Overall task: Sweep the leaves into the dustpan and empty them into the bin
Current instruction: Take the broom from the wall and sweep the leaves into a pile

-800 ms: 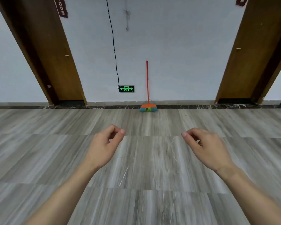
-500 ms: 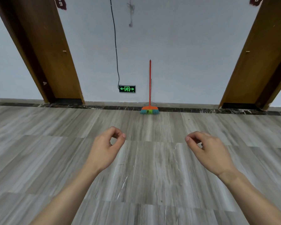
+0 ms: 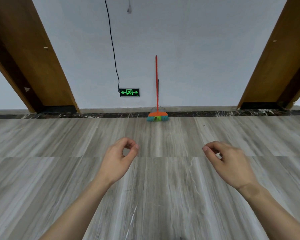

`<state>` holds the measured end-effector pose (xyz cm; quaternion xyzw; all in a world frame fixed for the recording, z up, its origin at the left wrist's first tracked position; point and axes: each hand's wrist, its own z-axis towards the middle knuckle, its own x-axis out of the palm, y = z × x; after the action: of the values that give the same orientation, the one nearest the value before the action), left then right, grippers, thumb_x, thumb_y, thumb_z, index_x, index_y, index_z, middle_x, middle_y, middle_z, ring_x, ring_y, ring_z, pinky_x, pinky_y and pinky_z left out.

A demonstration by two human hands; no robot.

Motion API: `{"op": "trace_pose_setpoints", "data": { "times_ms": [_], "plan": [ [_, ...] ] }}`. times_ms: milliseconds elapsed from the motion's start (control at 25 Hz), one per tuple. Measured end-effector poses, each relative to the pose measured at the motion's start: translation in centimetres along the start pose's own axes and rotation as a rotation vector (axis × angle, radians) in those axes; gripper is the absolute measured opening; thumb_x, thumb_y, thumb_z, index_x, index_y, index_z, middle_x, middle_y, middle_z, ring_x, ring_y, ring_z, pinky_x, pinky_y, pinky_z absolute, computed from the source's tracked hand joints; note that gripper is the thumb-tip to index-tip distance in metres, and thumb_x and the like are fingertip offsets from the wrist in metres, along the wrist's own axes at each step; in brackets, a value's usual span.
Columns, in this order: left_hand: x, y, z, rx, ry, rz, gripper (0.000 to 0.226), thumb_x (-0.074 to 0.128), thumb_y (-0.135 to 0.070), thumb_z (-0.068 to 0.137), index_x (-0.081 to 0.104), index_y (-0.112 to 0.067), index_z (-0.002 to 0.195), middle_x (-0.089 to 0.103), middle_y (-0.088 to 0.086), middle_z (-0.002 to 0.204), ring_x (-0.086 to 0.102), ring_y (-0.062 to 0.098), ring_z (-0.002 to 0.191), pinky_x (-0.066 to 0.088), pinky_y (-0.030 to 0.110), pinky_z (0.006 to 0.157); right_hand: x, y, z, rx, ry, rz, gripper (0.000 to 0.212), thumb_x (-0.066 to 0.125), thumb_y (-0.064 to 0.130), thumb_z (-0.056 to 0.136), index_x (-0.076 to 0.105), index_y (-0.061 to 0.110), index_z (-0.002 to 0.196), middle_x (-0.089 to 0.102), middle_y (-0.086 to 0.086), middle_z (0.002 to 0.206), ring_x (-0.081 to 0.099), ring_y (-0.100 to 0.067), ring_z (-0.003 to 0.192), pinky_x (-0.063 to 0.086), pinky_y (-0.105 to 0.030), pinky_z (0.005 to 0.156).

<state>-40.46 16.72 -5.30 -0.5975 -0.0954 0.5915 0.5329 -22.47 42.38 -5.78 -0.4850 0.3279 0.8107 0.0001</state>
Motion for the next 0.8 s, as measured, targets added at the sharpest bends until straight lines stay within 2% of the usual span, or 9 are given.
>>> {"op": "trace_pose_setpoints", "data": {
  "times_ms": [120,200,280,480,600,680,800],
  "plan": [
    [2.6,1.5,6.5,0.002,-0.003,0.001,0.011,0.056,-0.027,0.094,0.063,-0.022,0.088,0.066,-0.013,0.093,0.055,-0.008,0.096,0.046,0.018,0.069,2.1,-2.4,6.5,-0.011,0.000,0.028,0.027,0.045,0.045,0.091,0.068,0.031,0.091,0.066,0.019,0.086,0.062,-0.001,0.085,0.054,-0.031,0.074],
    [4.0,1.8,10.8,-0.007,-0.010,0.006,0.010,0.056,-0.030,0.094,0.063,-0.024,0.088,0.066,-0.013,0.093,0.058,0.000,0.092,0.050,0.027,0.072,3.1,-3.9,11.0,-0.014,0.002,0.043,0.027,0.045,0.045,0.091,0.068,0.031,0.092,0.066,0.019,0.088,0.062,-0.001,0.086,0.054,-0.032,0.075],
    [5.8,1.7,16.8,0.001,-0.029,0.023,0.010,0.056,-0.032,0.093,0.063,-0.026,0.089,0.066,-0.014,0.094,0.061,0.007,0.087,0.050,0.030,0.074,3.7,-5.8,17.5,-0.033,-0.011,0.056,0.026,0.045,0.044,0.092,0.068,0.032,0.092,0.066,0.019,0.089,0.062,-0.001,0.086,0.054,-0.032,0.075],
    [8.1,1.0,29.9,0.035,-0.099,0.033,0.008,0.057,-0.032,0.093,0.063,-0.027,0.094,0.066,-0.016,0.096,0.057,-0.005,0.098,0.042,0.010,0.075,4.1,-8.1,31.7,-0.051,-0.044,0.048,0.024,0.045,0.046,0.092,0.066,0.036,0.092,0.066,0.019,0.090,0.061,-0.001,0.084,0.051,-0.030,0.071],
    [8.9,1.8,36.5,0.056,-0.125,0.031,0.025,0.055,-0.047,0.089,0.063,-0.026,0.099,0.065,-0.018,0.099,0.055,-0.007,0.101,0.039,0.005,0.077,5.3,-8.6,38.6,-0.076,-0.024,0.040,0.023,0.046,0.044,0.093,0.067,0.034,0.095,0.064,0.020,0.091,0.056,-0.001,0.079,0.043,-0.022,0.064],
    [9.6,3.0,40.8,0.063,-0.135,0.032,0.033,0.052,-0.053,0.086,0.063,-0.026,0.102,0.064,-0.019,0.101,0.054,-0.009,0.103,0.040,0.005,0.075,6.8,-9.0,43.0,-0.094,-0.033,0.033,0.024,0.046,0.044,0.094,0.067,0.032,0.095,0.064,0.020,0.092,0.058,-0.003,0.085,0.045,-0.023,0.066],
    [10.9,5.6,48.0,0.074,-0.150,0.036,0.017,0.057,-0.037,0.093,0.062,-0.024,0.104,0.063,-0.017,0.102,0.054,-0.010,0.100,0.040,0.007,0.066,9.9,-9.5,49.7,-0.117,-0.048,0.032,0.023,0.047,0.042,0.093,0.067,0.032,0.093,0.064,0.017,0.089,0.059,-0.006,0.087,0.049,-0.029,0.069]
  ]
}}
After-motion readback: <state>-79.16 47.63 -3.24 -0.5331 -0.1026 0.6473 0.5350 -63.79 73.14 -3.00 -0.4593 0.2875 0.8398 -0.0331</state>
